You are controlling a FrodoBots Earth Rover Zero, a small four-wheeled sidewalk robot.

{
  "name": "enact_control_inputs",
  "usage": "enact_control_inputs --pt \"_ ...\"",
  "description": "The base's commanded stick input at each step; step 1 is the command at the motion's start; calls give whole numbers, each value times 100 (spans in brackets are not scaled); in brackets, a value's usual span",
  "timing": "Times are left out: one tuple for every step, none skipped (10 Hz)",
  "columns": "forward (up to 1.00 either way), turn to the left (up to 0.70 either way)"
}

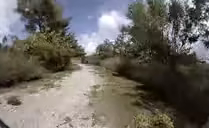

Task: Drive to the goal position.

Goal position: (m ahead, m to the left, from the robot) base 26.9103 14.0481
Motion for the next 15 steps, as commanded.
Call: enact_control_inputs --pt "84 7" --pt "84 21" --pt "84 33" --pt "84 33" --pt "84 33" --pt "84 33" --pt "84 32" --pt "84 12" --pt "84 0" --pt "84 0" --pt "84 0" --pt "84 0" --pt "84 0" --pt "84 0" --pt "84 0"
